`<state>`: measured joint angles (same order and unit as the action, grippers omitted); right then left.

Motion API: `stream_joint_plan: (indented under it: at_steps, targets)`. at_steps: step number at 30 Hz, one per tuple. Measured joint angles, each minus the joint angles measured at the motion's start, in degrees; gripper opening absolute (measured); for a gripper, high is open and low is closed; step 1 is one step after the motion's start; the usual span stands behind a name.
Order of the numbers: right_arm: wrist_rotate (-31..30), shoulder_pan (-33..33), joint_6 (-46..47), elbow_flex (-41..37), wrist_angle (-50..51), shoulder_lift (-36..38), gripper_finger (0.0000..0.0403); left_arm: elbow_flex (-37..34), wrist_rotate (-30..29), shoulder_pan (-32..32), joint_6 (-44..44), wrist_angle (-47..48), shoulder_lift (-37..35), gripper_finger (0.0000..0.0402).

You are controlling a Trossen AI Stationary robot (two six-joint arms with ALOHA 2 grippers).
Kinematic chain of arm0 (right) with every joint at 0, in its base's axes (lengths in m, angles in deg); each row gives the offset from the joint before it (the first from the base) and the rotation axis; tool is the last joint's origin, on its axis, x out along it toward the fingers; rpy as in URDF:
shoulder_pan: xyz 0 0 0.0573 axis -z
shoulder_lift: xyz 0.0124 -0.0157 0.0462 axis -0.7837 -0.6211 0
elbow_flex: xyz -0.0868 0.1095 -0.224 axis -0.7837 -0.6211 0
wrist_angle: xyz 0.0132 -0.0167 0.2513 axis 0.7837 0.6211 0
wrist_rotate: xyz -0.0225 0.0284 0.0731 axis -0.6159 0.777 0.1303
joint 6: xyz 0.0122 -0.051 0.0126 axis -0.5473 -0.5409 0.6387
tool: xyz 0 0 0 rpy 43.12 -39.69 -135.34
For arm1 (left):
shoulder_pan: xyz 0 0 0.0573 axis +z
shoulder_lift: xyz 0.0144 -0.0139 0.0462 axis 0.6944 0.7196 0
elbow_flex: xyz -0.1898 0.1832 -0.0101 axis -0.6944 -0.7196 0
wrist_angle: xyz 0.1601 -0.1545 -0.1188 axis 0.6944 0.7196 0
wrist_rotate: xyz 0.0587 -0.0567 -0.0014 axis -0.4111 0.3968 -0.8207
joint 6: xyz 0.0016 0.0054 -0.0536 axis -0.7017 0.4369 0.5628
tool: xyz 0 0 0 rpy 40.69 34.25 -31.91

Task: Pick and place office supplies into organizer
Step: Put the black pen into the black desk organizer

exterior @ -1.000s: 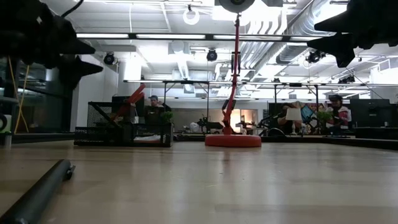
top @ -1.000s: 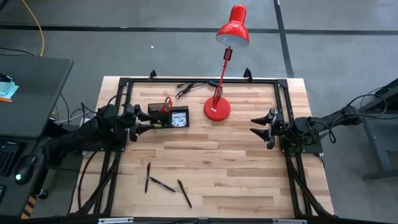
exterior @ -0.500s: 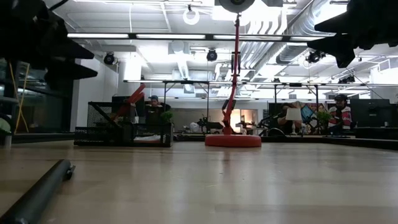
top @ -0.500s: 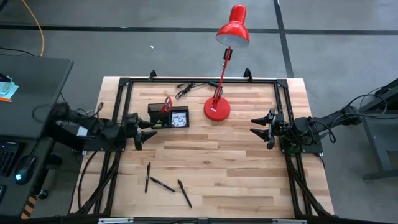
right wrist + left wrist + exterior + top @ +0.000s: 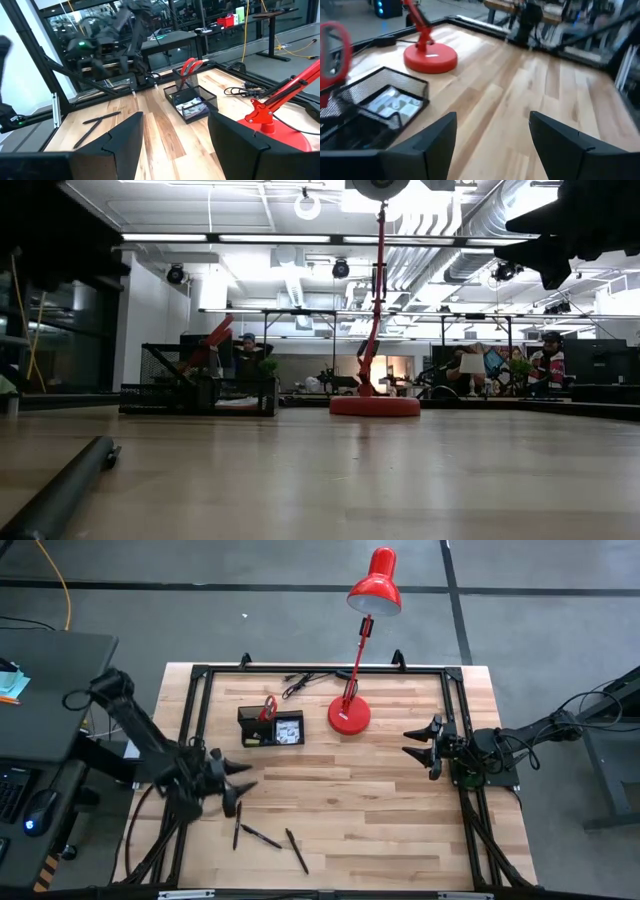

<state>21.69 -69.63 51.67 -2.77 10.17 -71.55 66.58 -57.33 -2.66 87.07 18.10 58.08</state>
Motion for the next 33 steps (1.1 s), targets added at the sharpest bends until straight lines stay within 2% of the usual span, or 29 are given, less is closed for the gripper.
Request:
stream_joint_plan:
  at_steps: [3,7,9,15,17,19,27,30,33]
  targets:
    - [0.0,-0.01,0.0,0.02,0.11,0.02,0.0216,6.98,0.82,-0.45,4.25,7.32,8.24,0.0227]
    - [0.0,-0.01,-0.02,0.02,0.42,0.02,0.0216,13.75,2.89,-0.82,20.88,19.34,16.96,0.022]
    - [0.03,0.0,0.0,0.02,0.6,0.01,0.0216,14.9,2.59,-1.2,28.26,22.54,21.49,0.0219]
    - [0.12,-0.01,-0.02,0.04,1.33,-0.05,0.0216,15.41,0.07,-3.71,49.38,23.4,30.87,0.0219]
    - [0.17,-0.01,-0.02,0.04,1.58,-0.01,0.0216,15.36,1.1,-3.66,60.17,24.61,32.02,0.0218]
    - [0.18,-0.01,-0.02,0.04,1.66,-0.06,0.0216,15.37,6.1,-3.56,69.64,25.62,32.64,0.0218]
    - [0.16,-0.01,-0.02,0.04,2.23,0.0,0.0216,15.44,18.79,-3.62,78.94,26.5,32.42,0.0218]
    - [0.14,-0.01,-0.02,0.04,2.49,0.0,0.0216,17.87,22.15,-3.47,82.24,32.92,33.31,0.0218]
    - [0.12,-0.01,0.0,0.04,2.6,0.02,0.0216,24.22,22.85,-3.25,86.58,44.77,37.15,0.0218]
